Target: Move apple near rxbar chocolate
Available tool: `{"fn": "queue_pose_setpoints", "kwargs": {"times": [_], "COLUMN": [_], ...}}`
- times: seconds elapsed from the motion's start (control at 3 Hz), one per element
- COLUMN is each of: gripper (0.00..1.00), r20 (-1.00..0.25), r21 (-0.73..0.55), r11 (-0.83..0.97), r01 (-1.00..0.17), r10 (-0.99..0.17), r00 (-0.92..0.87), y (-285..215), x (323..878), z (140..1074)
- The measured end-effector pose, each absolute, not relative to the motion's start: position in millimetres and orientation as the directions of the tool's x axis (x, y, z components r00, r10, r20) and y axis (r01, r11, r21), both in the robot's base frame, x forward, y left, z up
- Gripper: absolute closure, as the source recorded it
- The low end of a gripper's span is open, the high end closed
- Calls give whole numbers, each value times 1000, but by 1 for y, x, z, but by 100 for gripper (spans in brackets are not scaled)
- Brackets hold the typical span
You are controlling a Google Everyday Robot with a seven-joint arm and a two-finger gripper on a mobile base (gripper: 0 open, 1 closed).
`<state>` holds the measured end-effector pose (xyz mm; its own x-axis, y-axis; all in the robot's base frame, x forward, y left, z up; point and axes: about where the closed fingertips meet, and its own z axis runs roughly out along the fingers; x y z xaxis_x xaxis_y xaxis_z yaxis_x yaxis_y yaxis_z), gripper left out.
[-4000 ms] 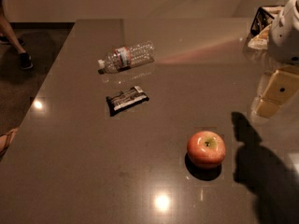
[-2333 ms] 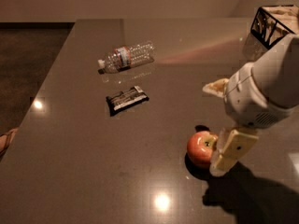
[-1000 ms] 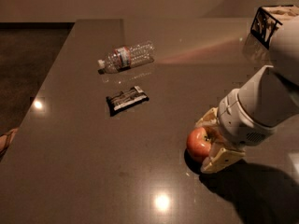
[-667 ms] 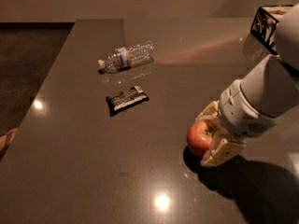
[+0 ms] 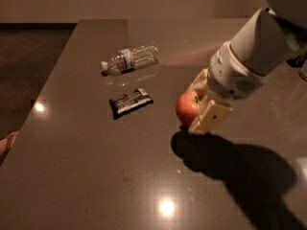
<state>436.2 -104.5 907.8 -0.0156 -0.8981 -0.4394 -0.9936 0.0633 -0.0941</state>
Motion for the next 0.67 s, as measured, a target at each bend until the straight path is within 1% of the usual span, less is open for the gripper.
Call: {"fn": "queue_pose_setpoints", "kwargs": {"times": [0.67], "gripper": [100], "r20": [-434], "r21": [-125], "r11": [80], "r01": [-989], "r10": [-901], "r00": [-18], "y": [-75], "x": [498], "z": [909]}}
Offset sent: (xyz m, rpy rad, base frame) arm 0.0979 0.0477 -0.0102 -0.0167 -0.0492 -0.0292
